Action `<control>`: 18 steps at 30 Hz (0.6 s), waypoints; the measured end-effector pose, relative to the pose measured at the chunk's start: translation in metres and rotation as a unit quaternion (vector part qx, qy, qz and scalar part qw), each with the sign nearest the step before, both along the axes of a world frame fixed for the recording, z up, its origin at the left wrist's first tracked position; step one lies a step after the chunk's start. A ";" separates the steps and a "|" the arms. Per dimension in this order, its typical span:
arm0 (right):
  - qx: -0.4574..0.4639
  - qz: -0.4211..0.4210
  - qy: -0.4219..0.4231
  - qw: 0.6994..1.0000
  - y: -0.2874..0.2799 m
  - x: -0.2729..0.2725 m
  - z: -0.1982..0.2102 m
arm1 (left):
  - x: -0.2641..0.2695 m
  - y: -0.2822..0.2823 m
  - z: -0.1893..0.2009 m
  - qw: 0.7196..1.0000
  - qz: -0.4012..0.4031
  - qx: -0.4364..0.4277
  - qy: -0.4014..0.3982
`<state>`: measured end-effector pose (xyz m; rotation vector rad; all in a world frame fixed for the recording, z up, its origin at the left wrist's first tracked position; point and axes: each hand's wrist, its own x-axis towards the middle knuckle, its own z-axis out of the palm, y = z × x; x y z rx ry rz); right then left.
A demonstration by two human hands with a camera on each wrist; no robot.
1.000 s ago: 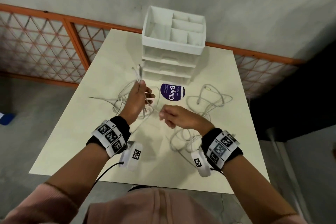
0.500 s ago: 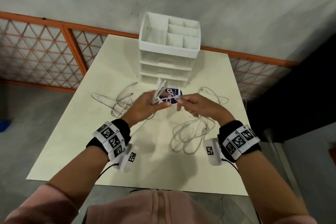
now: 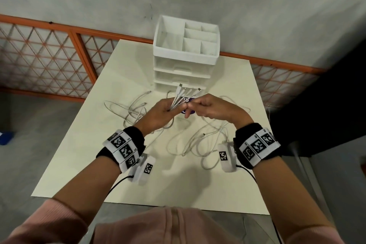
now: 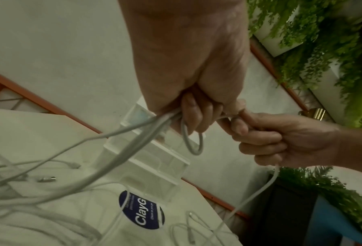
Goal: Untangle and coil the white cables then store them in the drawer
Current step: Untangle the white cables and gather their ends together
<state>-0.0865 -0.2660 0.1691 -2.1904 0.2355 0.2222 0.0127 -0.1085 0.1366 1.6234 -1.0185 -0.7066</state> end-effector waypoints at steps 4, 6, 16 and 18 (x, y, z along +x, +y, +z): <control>0.026 -0.041 0.012 0.999 -0.020 -0.011 -0.008 | 0.022 0.009 -0.013 0.985 0.157 0.017 -0.071; -0.004 -0.074 0.016 0.997 -0.040 -0.023 -0.019 | 0.039 0.017 -0.014 0.956 0.282 0.003 -0.079; -0.085 -0.270 -0.114 0.952 -0.075 -0.015 -0.034 | 0.068 0.032 -0.026 0.869 0.482 -0.018 -0.107; 0.007 -0.298 -0.195 0.934 -0.067 0.001 -0.025 | 0.064 0.031 -0.027 0.865 0.488 -0.018 -0.114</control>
